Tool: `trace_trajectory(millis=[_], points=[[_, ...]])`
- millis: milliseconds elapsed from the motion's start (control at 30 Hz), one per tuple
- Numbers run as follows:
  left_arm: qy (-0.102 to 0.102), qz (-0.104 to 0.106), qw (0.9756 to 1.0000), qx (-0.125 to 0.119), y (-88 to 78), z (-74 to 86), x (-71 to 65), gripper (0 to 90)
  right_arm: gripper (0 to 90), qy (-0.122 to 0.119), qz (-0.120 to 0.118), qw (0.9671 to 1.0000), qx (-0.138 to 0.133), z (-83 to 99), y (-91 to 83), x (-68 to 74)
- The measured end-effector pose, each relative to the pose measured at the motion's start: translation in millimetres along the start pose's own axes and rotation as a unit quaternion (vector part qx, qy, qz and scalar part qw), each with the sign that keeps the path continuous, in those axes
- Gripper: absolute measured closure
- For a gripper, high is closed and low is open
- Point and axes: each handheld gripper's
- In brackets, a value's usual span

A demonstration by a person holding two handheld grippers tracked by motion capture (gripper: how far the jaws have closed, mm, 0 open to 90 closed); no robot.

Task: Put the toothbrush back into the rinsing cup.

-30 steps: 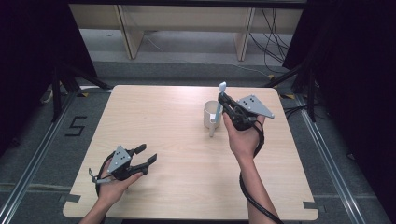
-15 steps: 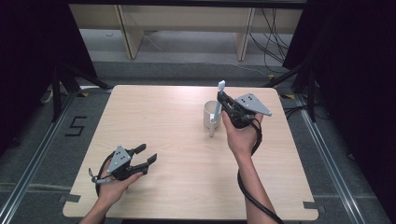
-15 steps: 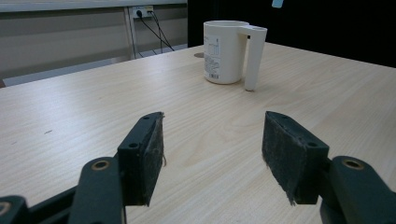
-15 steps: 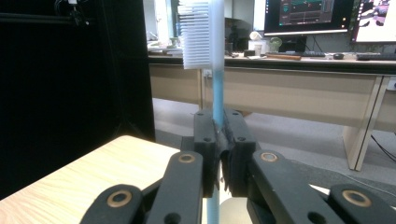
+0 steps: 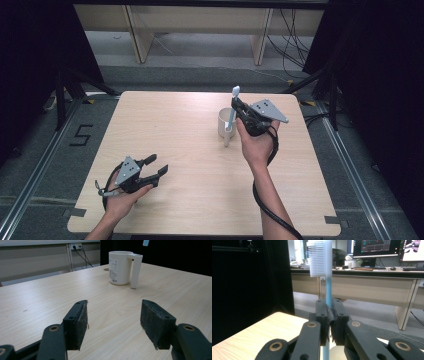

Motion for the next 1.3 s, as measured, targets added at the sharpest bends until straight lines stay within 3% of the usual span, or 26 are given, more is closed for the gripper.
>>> trace_trajectory(millis=[400,467,767,1300], points=[[-0.001,0.001,1.0,0.0,0.4,0.3,-0.3,38.4,86.0,0.006,0.004,1.0,0.004,7.5,6.4,-1.3],[-0.002,0.001,1.0,0.001,0.4,0.4,-0.3,38.4,86.0,-0.004,0.004,1.0,-0.001,8.6,8.3,-2.7],[-0.003,0.003,1.0,0.0,1.0,0.5,-0.8,38.4,86.0,0.007,0.008,0.9999,0.01,13.2,11.8,-2.4],[-0.009,0.004,1.0,-0.001,0.8,1.4,0.4,38.3,86.0,0.0,0.015,0.9998,0.017,19.2,17.3,-5.6]])
Point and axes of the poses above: each handheld gripper's, and its own axes: y roughly forward along the jaws, z roughly out of its underside, x roughly to its left, and after that the axes turned 6 degrees about -x, right-handed
